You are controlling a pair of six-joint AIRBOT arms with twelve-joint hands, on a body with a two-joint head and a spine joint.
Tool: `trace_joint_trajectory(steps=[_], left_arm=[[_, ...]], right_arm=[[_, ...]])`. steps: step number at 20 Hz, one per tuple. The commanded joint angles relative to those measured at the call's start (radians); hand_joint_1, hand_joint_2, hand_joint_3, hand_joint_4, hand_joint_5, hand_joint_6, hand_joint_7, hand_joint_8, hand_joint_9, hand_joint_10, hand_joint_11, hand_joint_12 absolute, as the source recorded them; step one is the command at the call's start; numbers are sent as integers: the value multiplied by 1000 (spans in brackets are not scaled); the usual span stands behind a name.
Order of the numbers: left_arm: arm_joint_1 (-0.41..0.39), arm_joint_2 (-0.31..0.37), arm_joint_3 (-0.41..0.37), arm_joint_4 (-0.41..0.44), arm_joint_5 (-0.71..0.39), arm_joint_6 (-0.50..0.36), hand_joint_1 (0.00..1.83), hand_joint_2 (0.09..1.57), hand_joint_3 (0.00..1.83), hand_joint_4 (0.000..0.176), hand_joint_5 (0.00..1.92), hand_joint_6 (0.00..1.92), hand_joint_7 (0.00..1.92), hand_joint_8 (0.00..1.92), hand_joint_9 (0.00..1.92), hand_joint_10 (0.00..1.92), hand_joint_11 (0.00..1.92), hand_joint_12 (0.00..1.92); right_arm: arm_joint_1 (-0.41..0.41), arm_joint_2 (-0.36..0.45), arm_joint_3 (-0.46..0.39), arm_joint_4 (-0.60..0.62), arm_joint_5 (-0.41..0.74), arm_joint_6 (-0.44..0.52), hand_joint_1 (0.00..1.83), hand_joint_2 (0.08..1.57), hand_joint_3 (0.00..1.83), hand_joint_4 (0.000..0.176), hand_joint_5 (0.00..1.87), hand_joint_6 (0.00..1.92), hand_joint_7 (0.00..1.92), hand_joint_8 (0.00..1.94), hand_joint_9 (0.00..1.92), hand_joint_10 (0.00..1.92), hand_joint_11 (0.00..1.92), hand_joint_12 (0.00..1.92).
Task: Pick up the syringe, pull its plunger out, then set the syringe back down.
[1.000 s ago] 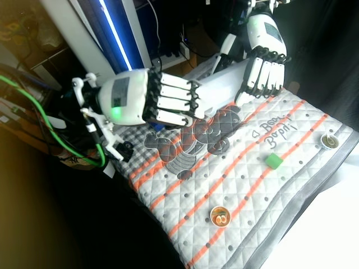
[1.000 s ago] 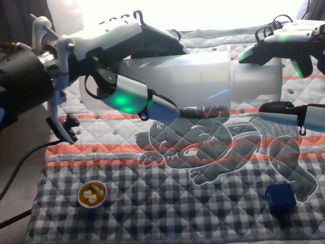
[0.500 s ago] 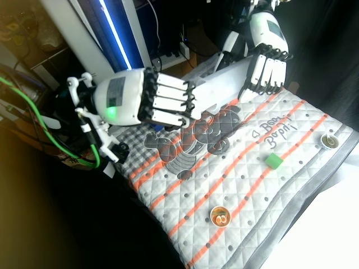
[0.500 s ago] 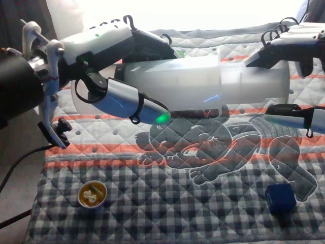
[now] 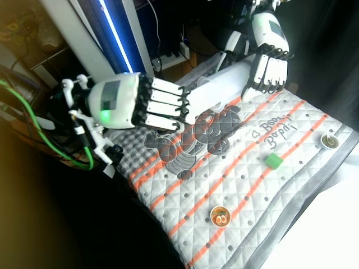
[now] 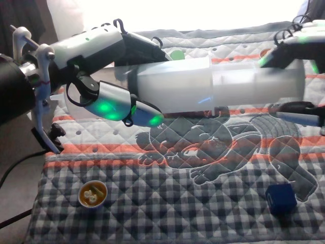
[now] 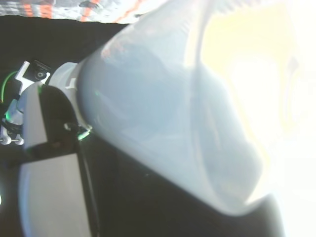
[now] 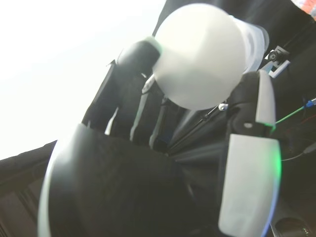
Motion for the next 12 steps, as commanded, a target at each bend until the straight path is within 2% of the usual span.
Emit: trace_joint_trajectory(steps=[1, 2, 4, 7, 10, 12], left_arm=[[-10, 26, 13, -52, 167, -25, 1173, 1267, 1, 0, 844, 1290, 546, 1523, 428, 1376, 288, 1921], [-7, 27, 13, -56, 169, -25, 1175, 1266, 0, 0, 846, 1290, 549, 1520, 449, 1391, 317, 1921], [-2, 30, 13, -62, 172, -24, 1180, 1257, 0, 0, 859, 1235, 571, 1541, 462, 1458, 344, 1921], [2, 31, 13, -69, 178, -23, 1178, 1255, 1, 0, 853, 1264, 579, 1510, 457, 1407, 323, 1921], [3, 32, 13, -73, 181, -21, 1177, 1260, 1, 0, 843, 1289, 570, 1512, 433, 1368, 285, 1913], [4, 32, 13, -75, 183, -21, 1174, 1261, 0, 0, 841, 1288, 572, 1516, 465, 1369, 340, 1905]], right_arm=[[0, 30, 13, 88, 137, -18, 1338, 1143, 6, 0, 871, 1025, 900, 1231, 893, 1400, 872, 1725], [-5, 37, 12, 95, 145, -21, 1361, 1135, 3, 0, 875, 1012, 908, 1198, 923, 1329, 905, 1677], [-11, 46, 12, 106, 149, -27, 1364, 1142, 5, 0, 847, 1037, 887, 1219, 926, 1329, 903, 1693], [-22, 51, 12, 122, 159, -28, 1362, 1152, 6, 0, 802, 1111, 878, 1217, 921, 1348, 903, 1675], [-37, 51, 12, 140, 171, -29, 1363, 1157, 6, 0, 803, 1090, 870, 1242, 903, 1388, 911, 1709], [-40, 51, 12, 144, 174, -29, 1369, 1150, 2, 0, 840, 1018, 884, 1232, 905, 1400, 922, 1731]])
